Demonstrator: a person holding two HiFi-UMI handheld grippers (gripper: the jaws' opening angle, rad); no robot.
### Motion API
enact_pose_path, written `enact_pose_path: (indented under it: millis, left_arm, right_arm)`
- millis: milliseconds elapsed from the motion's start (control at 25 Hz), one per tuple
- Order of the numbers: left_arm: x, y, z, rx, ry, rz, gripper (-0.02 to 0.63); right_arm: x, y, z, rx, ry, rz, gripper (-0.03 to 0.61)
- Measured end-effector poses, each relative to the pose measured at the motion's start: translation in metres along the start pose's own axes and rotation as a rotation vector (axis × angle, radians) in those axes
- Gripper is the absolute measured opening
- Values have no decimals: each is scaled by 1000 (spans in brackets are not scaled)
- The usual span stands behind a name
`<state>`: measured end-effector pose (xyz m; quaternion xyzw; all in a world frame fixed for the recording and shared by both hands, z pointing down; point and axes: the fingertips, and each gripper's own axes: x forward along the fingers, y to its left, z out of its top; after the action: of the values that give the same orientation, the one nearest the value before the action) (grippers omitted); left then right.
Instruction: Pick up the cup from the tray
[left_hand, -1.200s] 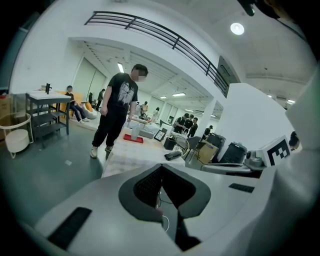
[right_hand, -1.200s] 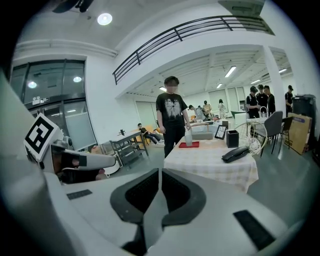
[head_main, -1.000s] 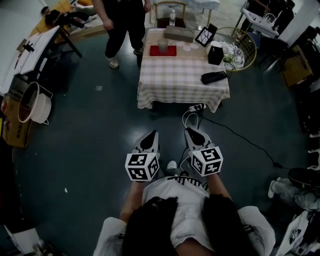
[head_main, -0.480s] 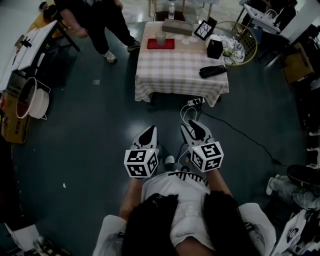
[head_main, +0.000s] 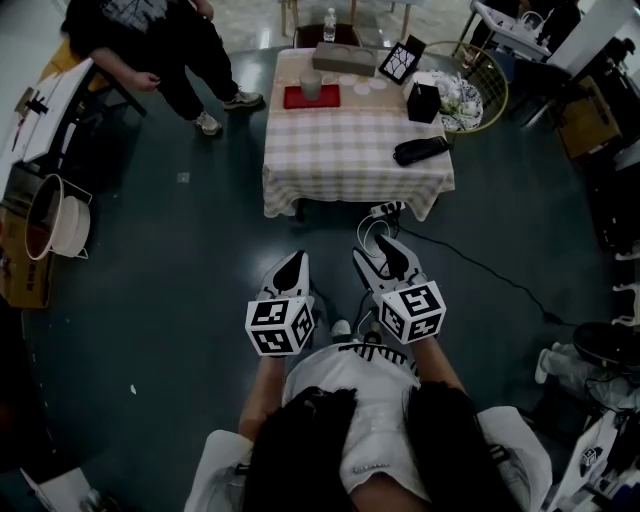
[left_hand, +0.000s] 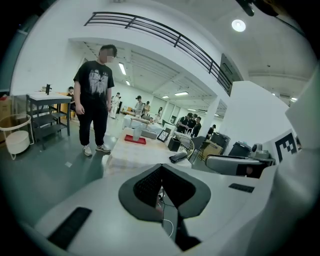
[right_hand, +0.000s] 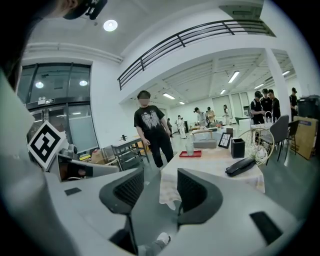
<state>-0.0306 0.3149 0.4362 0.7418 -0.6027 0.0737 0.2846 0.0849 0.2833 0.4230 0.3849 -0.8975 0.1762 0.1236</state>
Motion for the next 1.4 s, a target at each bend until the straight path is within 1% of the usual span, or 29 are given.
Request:
enact_pose_path:
  millis: [200, 400, 560, 680, 880, 1080, 1280, 1400]
  left_arm:
    - [27, 18, 9, -1, 18, -8, 6]
    - [56, 39, 37, 7, 24, -27, 6]
    - [76, 61, 63, 8, 23, -31, 6]
    - [89, 76, 76, 9, 33, -38, 6]
    - [109, 101, 94, 37, 52, -51, 6]
    - [130, 124, 113, 51, 60, -81, 6]
    - [146, 142, 133, 57, 50, -109, 6]
    - [154, 148, 142, 77, 58, -123, 6]
  right_arm:
    - [28, -13, 4, 15, 0, -21, 210]
    - [65, -23, 22, 12, 6, -38, 216]
    - [97, -30, 44, 47, -10, -46, 216]
    - [118, -32, 54, 48, -11, -52, 216]
    - [154, -31, 72, 42, -30, -63, 217]
    - [188, -35, 80, 52, -27, -91, 219]
    - [210, -39, 96, 64, -59, -119, 227]
    - [220, -41, 106, 72, -88, -133, 229]
